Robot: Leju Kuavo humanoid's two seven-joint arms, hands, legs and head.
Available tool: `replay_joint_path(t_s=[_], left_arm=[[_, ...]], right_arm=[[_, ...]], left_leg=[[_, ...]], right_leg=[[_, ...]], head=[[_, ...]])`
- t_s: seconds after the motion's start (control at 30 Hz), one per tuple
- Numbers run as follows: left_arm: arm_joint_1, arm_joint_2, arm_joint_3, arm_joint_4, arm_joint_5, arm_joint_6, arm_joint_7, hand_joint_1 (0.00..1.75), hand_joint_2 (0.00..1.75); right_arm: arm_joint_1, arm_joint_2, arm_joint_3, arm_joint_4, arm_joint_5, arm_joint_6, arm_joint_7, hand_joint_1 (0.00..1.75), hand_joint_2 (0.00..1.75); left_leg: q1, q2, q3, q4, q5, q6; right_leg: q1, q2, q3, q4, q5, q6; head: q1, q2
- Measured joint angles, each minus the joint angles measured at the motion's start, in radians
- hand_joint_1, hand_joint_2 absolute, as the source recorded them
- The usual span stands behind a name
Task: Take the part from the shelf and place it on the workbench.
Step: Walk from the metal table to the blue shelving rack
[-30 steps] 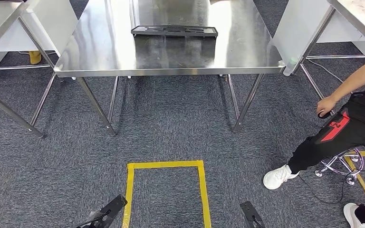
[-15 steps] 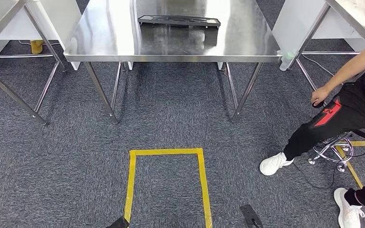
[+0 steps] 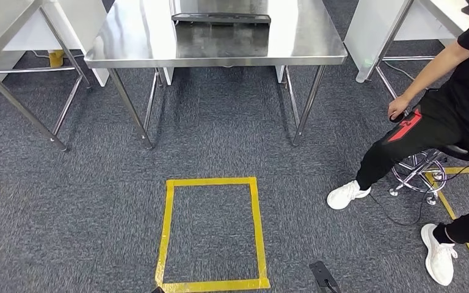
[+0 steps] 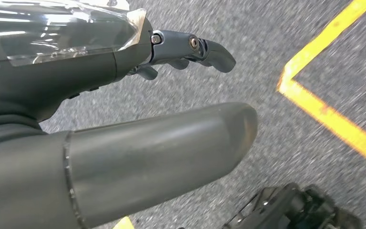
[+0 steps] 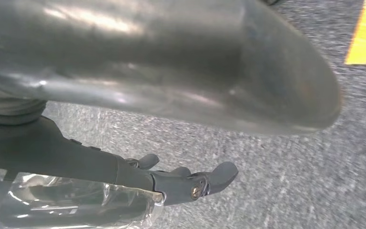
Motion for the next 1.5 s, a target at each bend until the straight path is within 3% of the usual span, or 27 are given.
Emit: replay_joint_path(t_s=[0.03, 0.1, 0.13, 0.17, 0.23, 0.27, 0.33, 0.4, 0.47, 0.53, 0.57, 0.63, 0.73, 0.77, 0.83, 0.9, 0.93, 1.0, 1.07, 1.13, 1.17, 1.2, 1.27, 1.33, 1.43, 1.47, 1.5], left_arm=[[0.0, 0.0, 0.0, 0.001, 0.0, 0.001, 0.0, 0.0, 0.0], [-0.001, 0.0, 0.0, 0.002, -0.003, 0.004, -0.003, 0.0, 0.0], [-0.001, 0.0, 0.0, 0.002, -0.006, 0.007, -0.005, 0.0, 0.0], [0.0, 0.0, 0.0, 0.003, -0.01, 0.009, -0.007, 0.0, 0.0], [0.004, 0.0, 0.0, 0.005, -0.015, 0.011, -0.009, 0.0, 0.0], [0.005, 0.001, 0.0, 0.005, -0.015, 0.012, -0.009, 0.0, 0.0], [0.007, 0.0, 0.001, 0.006, -0.018, 0.012, -0.009, 0.0, 0.0], [0.008, 0.0, 0.001, 0.007, -0.02, 0.012, -0.009, 0.0, 0.0], [0.011, 0.0, 0.001, 0.008, -0.021, 0.012, -0.009, 0.0, 0.0], [0.013, 0.001, 0.001, 0.01, -0.023, 0.013, -0.01, 0.0, 0.0], [0.014, 0.002, 0.001, 0.011, -0.023, 0.015, -0.01, 0.0, 0.0], [0.015, 0.005, 0.0, 0.012, -0.025, 0.017, -0.012, 0.0, 0.0], [0.016, 0.007, 0.0, 0.013, -0.026, 0.018, -0.014, 0.0, 0.0], [0.016, 0.008, 0.0, 0.013, -0.027, 0.018, -0.015, 0.0, 0.0], [0.016, 0.008, 0.0, 0.014, -0.028, 0.018, -0.016, 0.0, 0.0], [0.018, 0.008, 0.0, 0.015, -0.031, 0.019, -0.017, 0.0, 0.0], [0.019, 0.008, 0.0, 0.016, -0.031, 0.019, -0.018, 0.0, 0.0], [0.019, 0.008, 0.0, 0.016, -0.032, 0.019, -0.018, 0.0, 0.0], [0.019, 0.009, 0.0, 0.016, -0.033, 0.02, -0.018, 0.0, 0.0], [0.019, 0.011, 0.0, 0.018, -0.033, 0.02, -0.018, 0.0, 0.0], [0.019, 0.011, 0.0, 0.018, -0.033, 0.02, -0.018, 0.0, 0.0], [0.019, 0.01, 0.0, 0.019, -0.034, 0.02, -0.018, 0.0, 0.0], [0.017, 0.009, 0.001, 0.019, -0.034, 0.02, -0.019, 0.0, 0.0], [0.017, 0.009, 0.001, 0.02, -0.034, 0.02, -0.019, 0.0, 0.0], [0.02, 0.009, 0.001, 0.021, -0.034, 0.02, -0.019, 0.0, 0.0], [0.02, 0.008, 0.001, 0.022, -0.034, 0.02, -0.019, 0.0, 0.0], [0.02, 0.008, 0.001, 0.022, -0.034, 0.02, -0.019, 0.0, 0.0]], right_arm=[[0.0, 0.0, 0.0, 0.0, 0.001, 0.0, 0.001, 0.0, 0.0], [-0.001, 0.002, -0.001, 0.0, 0.002, -0.001, 0.001, 0.0, 0.0], [-0.002, 0.003, -0.001, 0.0, 0.002, -0.001, 0.002, 0.0, 0.0], [-0.003, 0.003, -0.002, 0.0, 0.002, -0.002, 0.002, 0.0, 0.0], [-0.002, 0.001, -0.003, 0.0, 0.003, -0.002, 0.003, 0.0, 0.0], [0.0, 0.001, -0.004, 0.0, 0.004, -0.002, 0.003, 0.0, 0.0], [0.002, 0.002, -0.005, 0.001, 0.005, -0.004, 0.004, 0.0, 0.0], [0.003, 0.001, -0.006, 0.001, 0.005, -0.006, 0.004, 0.0, 0.0], [0.004, 0.0, -0.008, 0.001, 0.004, -0.006, 0.007, 0.0, 0.0], [0.001, 0.001, -0.011, 0.001, 0.002, -0.006, 0.01, 0.0, 0.0], [-0.001, 0.002, -0.012, 0.001, 0.0, -0.006, 0.011, 0.0, 0.0], [-0.003, 0.004, -0.015, 0.001, -0.001, -0.006, 0.013, 0.0, 0.0], [0.002, 0.004, -0.018, 0.001, -0.001, -0.006, 0.015, 0.0, 0.0], [0.002, 0.005, -0.02, 0.001, 0.0, -0.006, 0.015, 0.0, 0.0], [0.002, 0.005, -0.021, 0.001, 0.001, -0.006, 0.015, 0.0, 0.0], [0.004, 0.005, -0.023, 0.001, 0.002, -0.006, 0.015, 0.0, 0.0], [0.005, 0.005, -0.023, 0.001, 0.003, -0.006, 0.015, 0.0, 0.0], [0.006, 0.005, -0.023, 0.001, 0.006, -0.007, 0.015, 0.0, 0.0], [0.005, 0.006, -0.024, 0.002, 0.011, -0.009, 0.015, 0.0, 0.0], [0.002, 0.007, -0.024, 0.001, 0.014, -0.011, 0.015, 0.0, 0.0], [0.002, 0.008, -0.024, 0.001, 0.014, -0.012, 0.015, 0.0, 0.0], [0.004, 0.006, -0.025, 0.002, 0.015, -0.012, 0.015, 0.0, 0.0], [0.008, 0.006, -0.026, 0.003, 0.015, -0.013, 0.015, 0.0, 0.0], [0.005, 0.005, -0.027, 0.003, 0.015, -0.013, 0.015, 0.0, 0.0], [0.003, 0.004, -0.03, 0.004, 0.015, -0.013, 0.015, 0.0, 0.0], [0.005, 0.004, -0.03, 0.004, 0.015, -0.013, 0.015, 0.0, 0.0], [0.007, 0.003, -0.031, 0.004, 0.015, -0.013, 0.015, 0.0, 0.0]], left_leg=[[-0.001, -0.001, 0.059, -0.065, 0.008, 0.005], [-0.005, -0.003, 0.166, -0.213, -0.017, 0.015], [-0.009, -0.004, 0.195, -0.26, -0.034, 0.019], [-0.012, -0.003, 0.2, -0.283, -0.04, 0.023], [-0.012, 0.0, 0.182, -0.294, -0.023, 0.036], [-0.01, 0.001, 0.17, -0.298, -0.01, 0.044], [-0.009, 0.004, 0.144, -0.301, 0.014, 0.053], [-0.009, 0.008, 0.118, -0.3, 0.033, 0.052], [-0.007, 0.015, 0.099, -0.296, 0.048, 0.047], [-0.005, 0.024, 0.087, -0.286, 0.056, 0.039], [-0.006, 0.03, 0.083, -0.28, 0.058, 0.034], [-0.01, 0.04, 0.078, -0.272, 0.063, 0.022], [-0.005, 0.046, 0.074, -0.266, 0.062, 0.006], [-0.002, 0.039, 0.065, -0.246, 0.043, 0.001], [0.001, 0.016, 0.024, -0.144, -0.031, -0.006], [0.001, 0.004, -0.025, -0.015, -0.096, -0.008], [0.001, 0.003, -0.032, 0.015, -0.103, -0.007], [0.001, -0.006, 0.012, -0.044, -0.062, 0.001], [0.001, -0.045, 0.092, -0.183, -0.005, 0.016], [-0.001, -0.075, 0.134, -0.264, 0.012, 0.024], [-0.003, -0.073, 0.136, -0.272, 0.01, 0.025], [-0.004, -0.063, 0.135, -0.277, 0.012, 0.028], [-0.003, -0.039, 0.132, -0.286, 0.022, 0.04], [-0.002, -0.012, 0.127, -0.292, 0.031, 0.049], [-0.003, 0.033, 0.117, -0.292, 0.035, 0.051], [-0.003, 0.046, 0.116, -0.291, 0.036, 0.05], [-0.003, 0.059, 0.115, -0.291, 0.037, 0.048]], right_leg=[[0.001, 0.0, -0.016, 0.008, 0.006, 0.003], [0.004, 0.001, -0.036, 0.02, 0.018, 0.013], [0.005, 0.0, -0.043, 0.023, 0.025, 0.019], [0.005, -0.001, -0.049, 0.024, 0.034, 0.027], [0.003, -0.001, -0.067, 0.033, 0.039, 0.037], [0.003, 0.001, -0.081, 0.057, 0.022, 0.037], [-0.001, 0.005, -0.125, 0.16, -0.047, 0.033], [-0.005, 0.007, -0.151, 0.274, -0.107, 0.035], [-0.011, 0.006, -0.11, 0.263, -0.112, 0.054], [-0.019, -0.013, -0.006, 0.116, -0.082, 0.078], [-0.02, -0.023, 0.033, 0.051, -0.07, 0.082], [-0.018, -0.031, 0.059, -0.004, -0.062, 0.071], [-0.017, -0.009, 0.049, -0.001, -0.047, 0.04], [-0.019, -0.003, 0.046, -0.002, -0.041, 0.03], [-0.02, 0.009, 0.038, -0.002, -0.029, 0.012], [-0.015, 0.023, 0.024, -0.001, -0.019, 0.003], [-0.013, 0.032, 0.019, -0.001, -0.014, 0.003], [-0.009, 0.054, 0.014, 0.0, -0.008, 0.006], [-0.005, 0.076, 0.011, 0.002, -0.003, 0.012], [-0.004, 0.095, 0.001, 0.004, 0.004, 0.023], [-0.004, 0.104, -0.006, 0.005, 0.009, 0.03], [-0.006, 0.112, -0.015, 0.004, 0.013, 0.037], [-0.006, 0.09, -0.036, 0.026, 0.004, 0.044], [-0.006, 0.043, -0.082, 0.119, -0.044, 0.039], [-0.01, 0.022, -0.15, 0.286, -0.11, 0.046], [-0.012, 0.019, -0.14, 0.282, -0.106, 0.055], [-0.015, 0.012, -0.109, 0.238, -0.088, 0.067]], head=[[0.0, 0.0], [0.001, 0.0], [0.001, 0.0], [0.001, 0.0], [0.001, 0.0], [0.002, 0.0], [0.004, 0.0], [0.005, 0.0], [0.005, 0.0], [0.006, 0.0], [0.006, 0.0], [0.006, 0.0], [0.004, 0.0], [0.004, 0.0], [0.003, 0.0], [0.003, 0.0], [0.003, 0.0], [0.003, 0.0], [0.003, 0.0], [0.004, 0.0], [0.004, 0.0], [0.004, 0.0], [0.006, 0.0], [0.008, 0.0], [0.01, 0.0], [0.01, 0.0], [0.01, 0.0]])
